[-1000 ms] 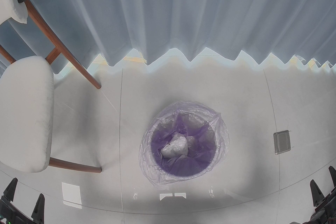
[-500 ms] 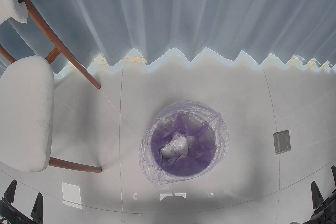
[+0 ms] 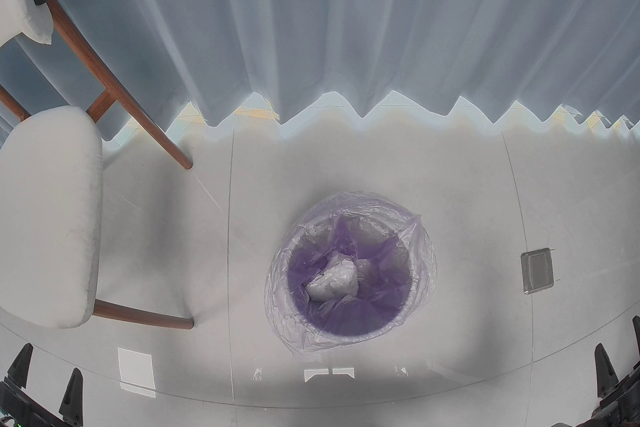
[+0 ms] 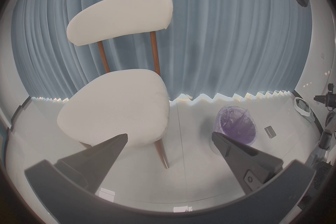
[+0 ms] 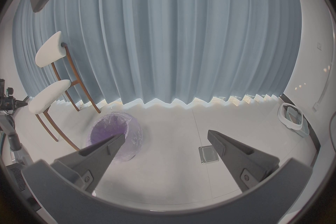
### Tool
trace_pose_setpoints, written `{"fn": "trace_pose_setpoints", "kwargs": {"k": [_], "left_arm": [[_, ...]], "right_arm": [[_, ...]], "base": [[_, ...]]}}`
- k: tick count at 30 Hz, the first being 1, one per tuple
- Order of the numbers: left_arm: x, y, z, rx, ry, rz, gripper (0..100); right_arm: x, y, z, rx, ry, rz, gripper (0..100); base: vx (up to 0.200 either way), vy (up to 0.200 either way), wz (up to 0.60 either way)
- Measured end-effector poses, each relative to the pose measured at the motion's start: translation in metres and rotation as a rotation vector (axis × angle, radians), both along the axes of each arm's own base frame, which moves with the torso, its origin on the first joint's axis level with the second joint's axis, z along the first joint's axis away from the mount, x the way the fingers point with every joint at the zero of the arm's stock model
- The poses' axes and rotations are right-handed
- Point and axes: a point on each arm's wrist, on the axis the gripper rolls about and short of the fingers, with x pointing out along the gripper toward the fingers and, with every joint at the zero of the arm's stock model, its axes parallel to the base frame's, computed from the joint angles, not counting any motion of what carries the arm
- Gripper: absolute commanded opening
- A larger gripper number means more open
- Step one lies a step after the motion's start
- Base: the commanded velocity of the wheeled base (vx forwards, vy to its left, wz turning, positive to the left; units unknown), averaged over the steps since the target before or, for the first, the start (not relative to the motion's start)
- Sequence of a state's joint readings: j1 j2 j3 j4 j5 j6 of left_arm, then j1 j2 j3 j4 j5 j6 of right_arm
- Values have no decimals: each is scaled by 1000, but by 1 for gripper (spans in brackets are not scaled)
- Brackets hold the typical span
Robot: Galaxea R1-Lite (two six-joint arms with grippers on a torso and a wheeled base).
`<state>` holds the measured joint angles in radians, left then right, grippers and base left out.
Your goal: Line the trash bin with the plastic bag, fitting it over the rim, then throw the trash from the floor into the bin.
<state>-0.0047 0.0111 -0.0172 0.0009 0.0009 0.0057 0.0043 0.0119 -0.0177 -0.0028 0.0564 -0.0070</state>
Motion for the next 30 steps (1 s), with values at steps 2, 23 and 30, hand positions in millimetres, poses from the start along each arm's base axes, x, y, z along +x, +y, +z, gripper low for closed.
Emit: {"fn": "trace_pose_setpoints", "kwargs": {"k": [2, 23, 30], "left_arm": [[0, 0, 0, 0, 0, 0, 100], [0, 0, 0, 0, 2, 0, 100], [0, 0, 0, 0, 2, 0, 100]], "right_arm": [[0, 0, 0, 1, 0, 0, 100], [0, -1, 0, 51, 1, -66, 100], [0, -2, 0, 39, 3, -68, 100]], "base": [[0, 0, 0], [0, 0, 0], [0, 0, 0]]}}
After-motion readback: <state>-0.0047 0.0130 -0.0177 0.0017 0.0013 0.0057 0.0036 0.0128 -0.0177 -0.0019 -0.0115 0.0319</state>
